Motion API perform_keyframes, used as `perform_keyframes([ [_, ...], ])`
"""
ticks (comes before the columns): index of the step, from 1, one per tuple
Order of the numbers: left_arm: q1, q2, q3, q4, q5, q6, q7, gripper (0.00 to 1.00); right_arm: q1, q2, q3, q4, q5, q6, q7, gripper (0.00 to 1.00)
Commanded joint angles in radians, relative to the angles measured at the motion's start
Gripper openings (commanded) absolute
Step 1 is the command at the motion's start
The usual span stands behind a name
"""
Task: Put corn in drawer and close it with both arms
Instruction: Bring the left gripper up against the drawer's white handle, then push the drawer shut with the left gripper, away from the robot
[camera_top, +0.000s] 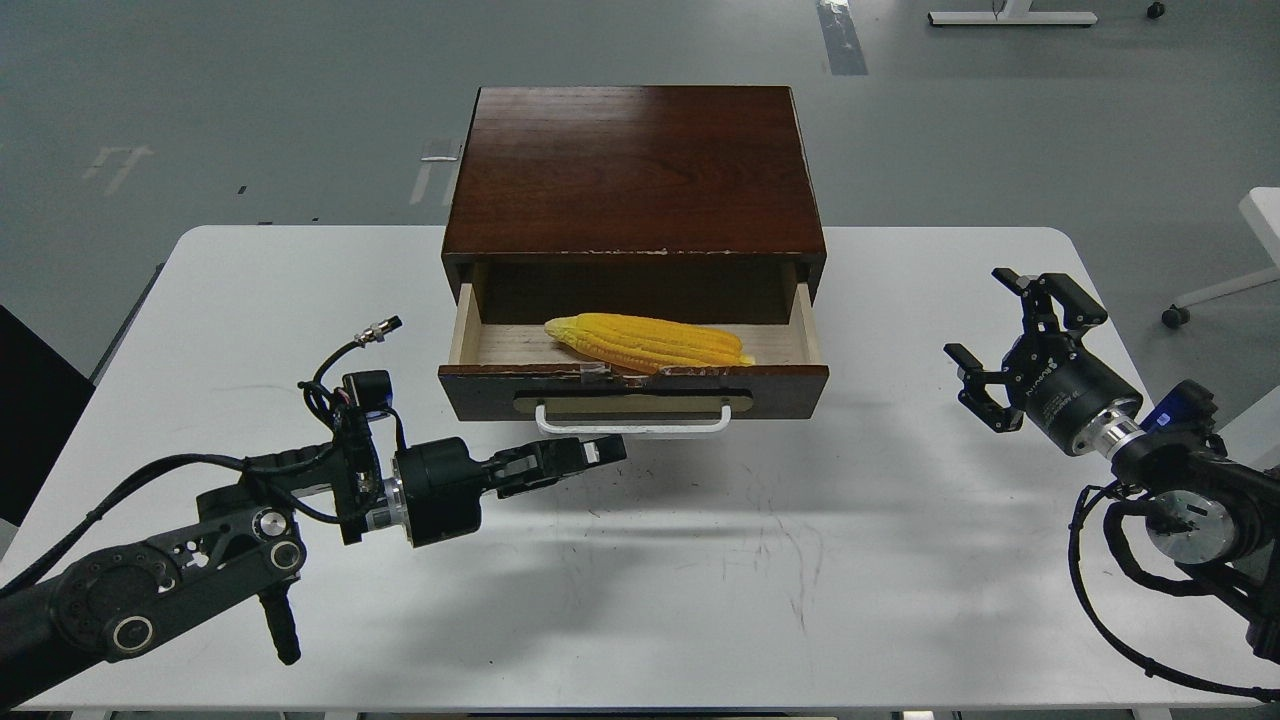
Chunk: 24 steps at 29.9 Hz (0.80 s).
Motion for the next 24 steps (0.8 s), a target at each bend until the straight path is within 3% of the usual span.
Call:
perform_keyframes([
  [1,-0.006,-0.017,-0.002,0.035,-0.011,0.001,0.001,0.0,0.0,-0.001,0.0,0.001,0.001,0.0,0.0,0.98],
  [24,-0.14,-0.146,0.002,0.284,-0.053,-0.002,0.001,0.0,-0.012,-0.001,0.0,0.001,0.001,0.0,0.0,0.98],
])
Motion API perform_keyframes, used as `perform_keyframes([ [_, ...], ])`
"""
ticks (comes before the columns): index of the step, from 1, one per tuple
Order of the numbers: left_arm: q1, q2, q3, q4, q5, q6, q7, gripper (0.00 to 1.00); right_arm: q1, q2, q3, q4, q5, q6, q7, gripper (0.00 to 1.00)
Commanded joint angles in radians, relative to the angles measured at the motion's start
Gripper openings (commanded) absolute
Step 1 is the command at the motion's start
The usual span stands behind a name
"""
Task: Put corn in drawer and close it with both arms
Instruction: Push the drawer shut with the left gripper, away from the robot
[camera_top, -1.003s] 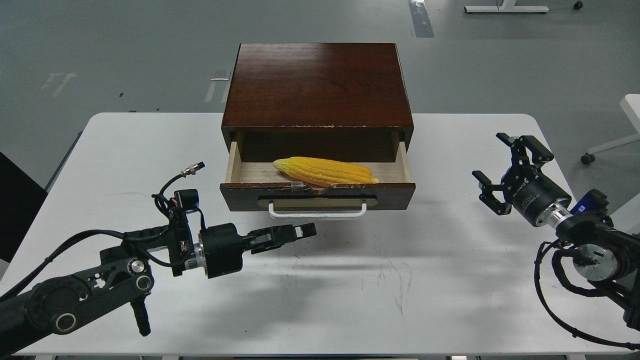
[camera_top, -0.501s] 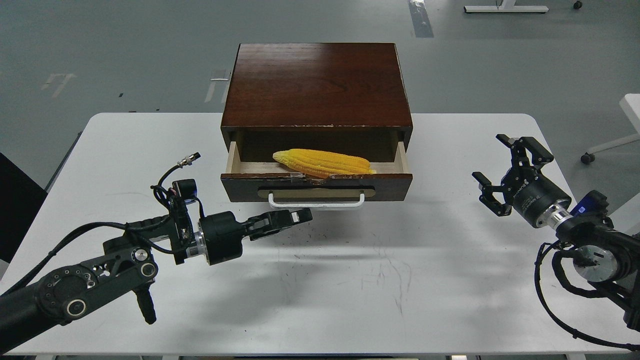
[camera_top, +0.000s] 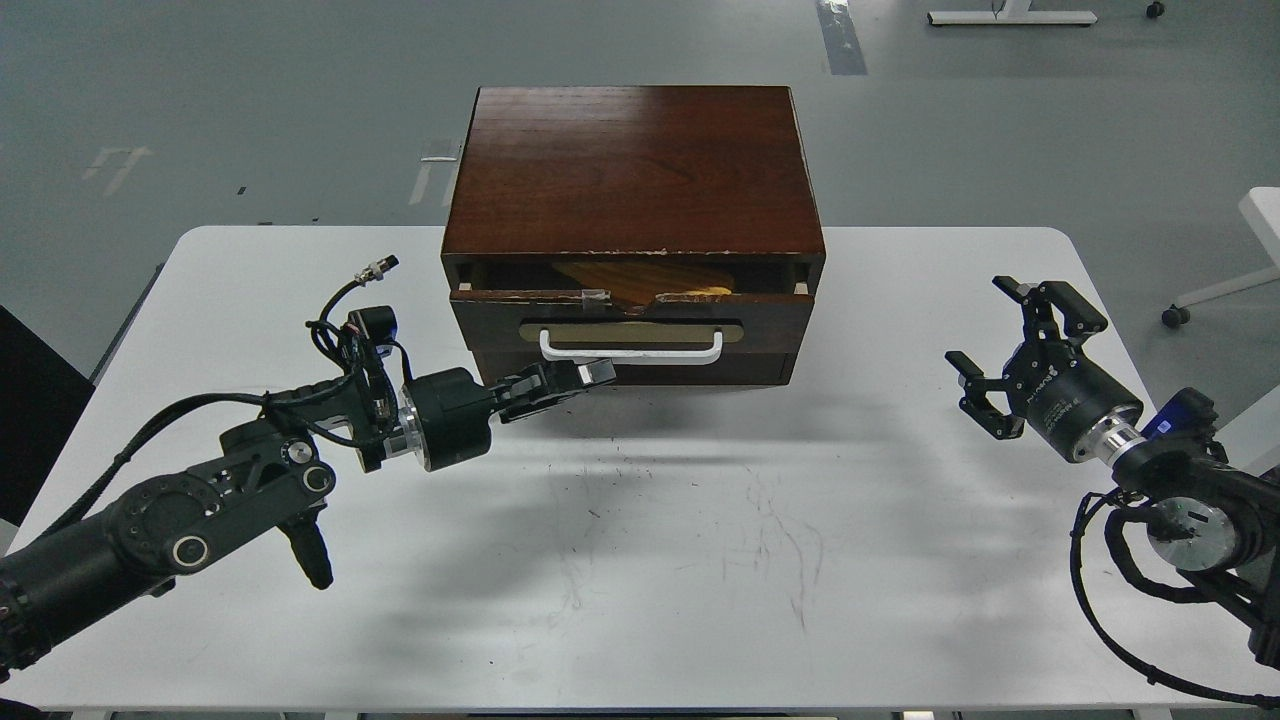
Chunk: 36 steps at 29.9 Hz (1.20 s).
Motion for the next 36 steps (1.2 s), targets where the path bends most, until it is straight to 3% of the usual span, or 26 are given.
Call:
perform_keyframes([
  [1,-0.007,-0.02,-0.001,0.043,0.0,0.001,0.001,0.0,-0.002,0.0,0.0,0.0,0.0,0.0,0.0,0.98],
  [12,-0.059,-0.05,0.006,0.139,-0.045,-0.002,0.001,0.0,-0.006,-0.008,0.0,0.001,0.0,0.001,0.0,0.98],
  [36,-0.096,-0.047,0.016,0.142,-0.062,-0.08,0.001,0.0,-0.006,-0.008,0.003,0.001,0.0,0.001,0.0,0.98],
])
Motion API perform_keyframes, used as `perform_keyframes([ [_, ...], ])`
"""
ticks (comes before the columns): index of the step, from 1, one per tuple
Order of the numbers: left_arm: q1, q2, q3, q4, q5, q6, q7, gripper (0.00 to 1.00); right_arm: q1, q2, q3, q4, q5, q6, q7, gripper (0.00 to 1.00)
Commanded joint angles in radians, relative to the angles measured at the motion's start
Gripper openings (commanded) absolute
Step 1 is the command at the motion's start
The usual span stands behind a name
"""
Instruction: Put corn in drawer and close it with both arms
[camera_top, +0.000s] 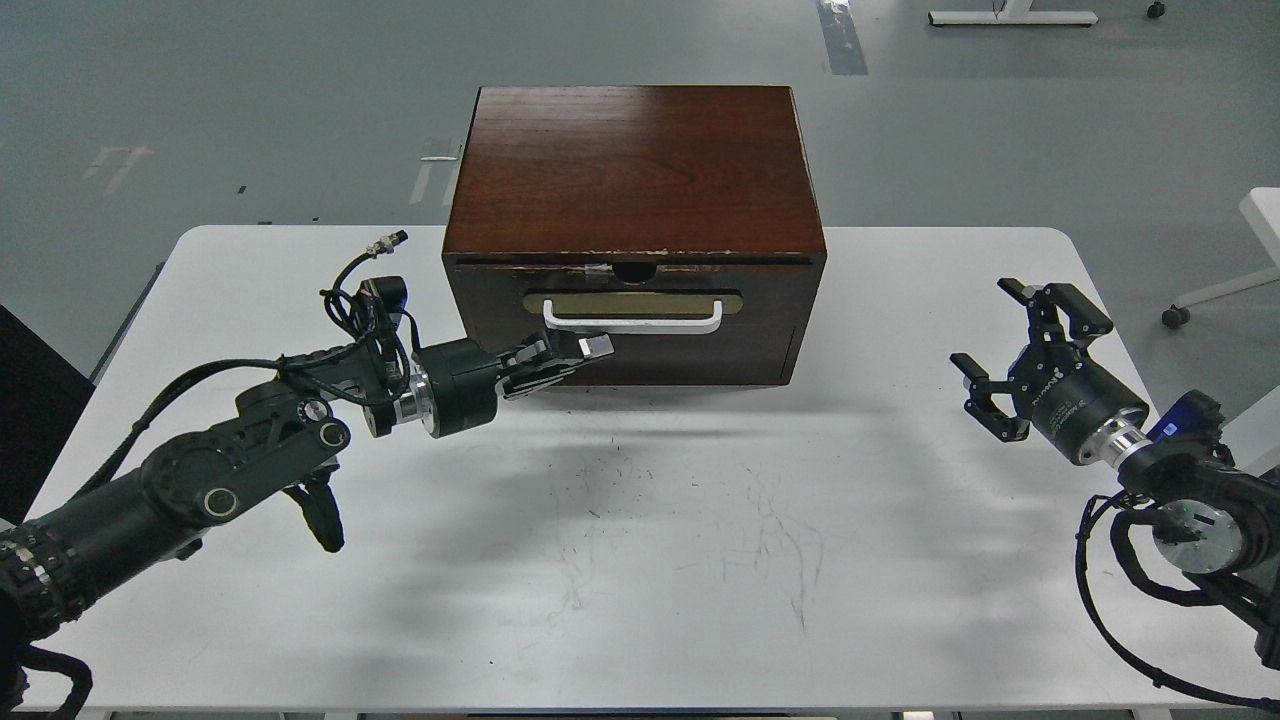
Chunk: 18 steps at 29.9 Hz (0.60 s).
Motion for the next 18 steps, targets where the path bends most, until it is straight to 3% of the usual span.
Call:
perform_keyframes([
  [1,-0.02,0.0,0.0,0.009,-0.005,-0.002,0.001,0.0,0.0,0.001,0.001,0.0,0.0,0.0,0.0,0.98],
  [12,-0.032,-0.005,0.002,0.032,-0.028,-0.008,0.001,0.0,0.0,-0.005,0.001,0.002,0.0,0.002,0.0,0.98],
  [18,-0.019,0.041,0.0,-0.032,-0.03,-0.103,0.001,0.0,0.0,-0.007,0.003,0.007,0.0,0.002,0.0,0.98],
])
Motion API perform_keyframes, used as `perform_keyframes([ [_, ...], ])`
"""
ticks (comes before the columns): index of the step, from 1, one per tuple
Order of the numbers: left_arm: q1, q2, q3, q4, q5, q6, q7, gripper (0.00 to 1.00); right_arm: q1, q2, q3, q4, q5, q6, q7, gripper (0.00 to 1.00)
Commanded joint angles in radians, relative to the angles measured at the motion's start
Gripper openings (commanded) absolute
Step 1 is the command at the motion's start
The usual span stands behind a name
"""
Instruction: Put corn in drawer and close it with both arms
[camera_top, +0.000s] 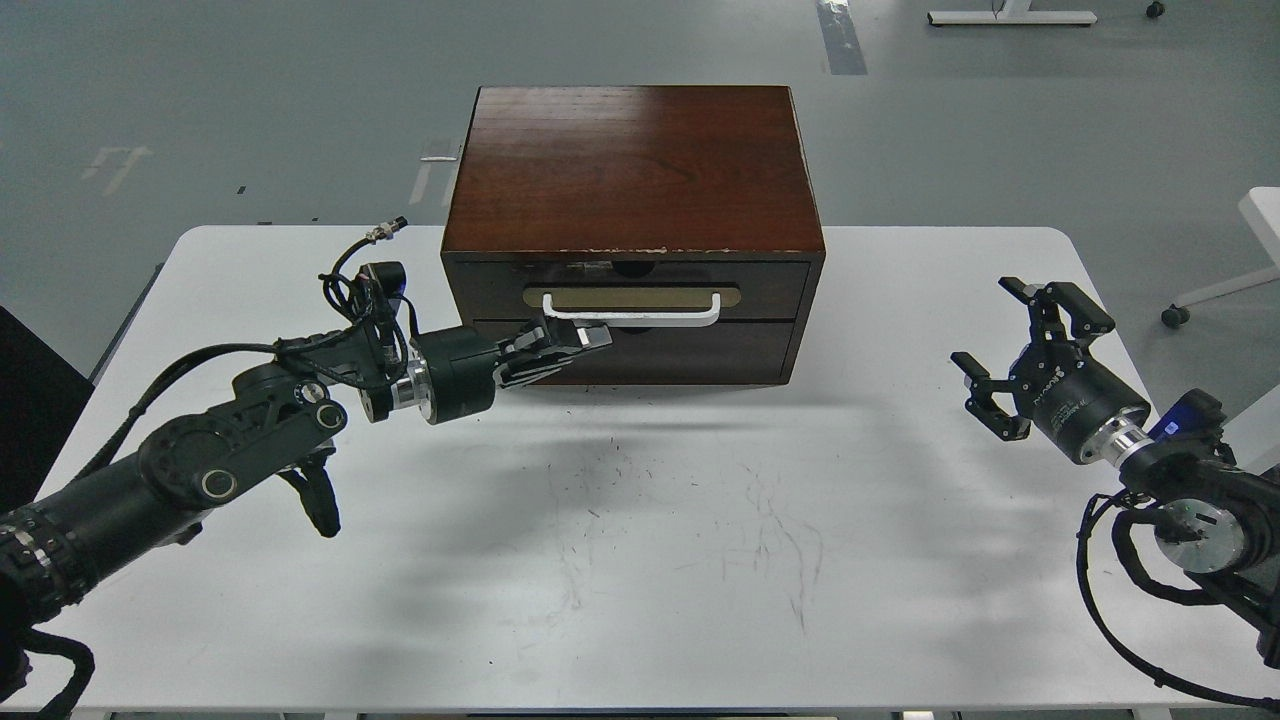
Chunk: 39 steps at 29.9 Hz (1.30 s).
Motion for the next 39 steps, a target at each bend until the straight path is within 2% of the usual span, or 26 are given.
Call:
perform_keyframes([
  [1,0.019,0.072,-0.003,-0.082,-0.01,-0.073,0.0,0.0,0.0,-0.003,0.001,0.0,0.0,0.0,0.0,0.98],
  [4,0.045,0.156,-0.009,-0.186,-0.088,-0.073,0.0,0.0,-0.002,-0.015,0.001,0.0,0.0,0.001,0.0,0.98],
  [5,0.049,0.172,-0.014,-0.208,-0.11,-0.073,0.0,0.04,-0.002,-0.015,0.001,0.0,0.0,0.001,0.0,0.98],
  [6,0.056,0.188,-0.014,-0.228,-0.131,-0.073,0.0,0.14,-0.002,-0.015,0.001,0.0,0.0,0.001,0.0,0.98],
  [7,0.066,0.222,-0.018,-0.26,-0.185,-0.073,0.0,0.41,-0.002,-0.015,0.001,0.0,0.0,0.001,0.0,0.98],
  [8,0.071,0.239,-0.02,-0.273,-0.214,-0.073,0.0,0.61,-0.002,-0.015,0.001,0.0,0.0,0.001,0.0,0.98],
  [9,0.077,0.268,-0.028,-0.302,-0.275,-0.073,0.0,1.0,-0.002,-0.015,0.001,0.0,0.0,0.001,0.0,0.98],
  [14,0.091,0.36,-0.087,-0.346,-0.457,-0.073,0.0,1.0,0.0,-0.015,0.011,0.0,0.0,0.001,0.0,0.98],
  [18,0.102,0.405,-0.097,-0.319,-0.63,-0.073,0.0,1.0,0.0,-0.015,0.012,0.0,0.0,0.001,0.0,0.98],
  [21,0.158,0.426,-0.097,-0.293,-0.728,-0.073,0.0,1.0,-0.002,-0.012,0.014,-0.001,0.0,-0.003,0.0,0.98],
  [30,0.306,0.391,-0.097,-0.144,-0.849,-0.073,0.0,1.0,-0.005,0.014,0.014,-0.019,0.0,-0.014,0.0,1.0],
  [36,0.31,0.314,-0.097,-0.008,-0.948,-0.073,0.0,1.0,-0.006,0.019,0.017,-0.018,0.0,-0.014,0.0,1.0],
  [39,0.321,0.298,-0.098,0.008,-0.955,-0.073,0.0,1.0,-0.006,0.022,0.017,-0.018,0.0,-0.014,0.0,1.0],
])
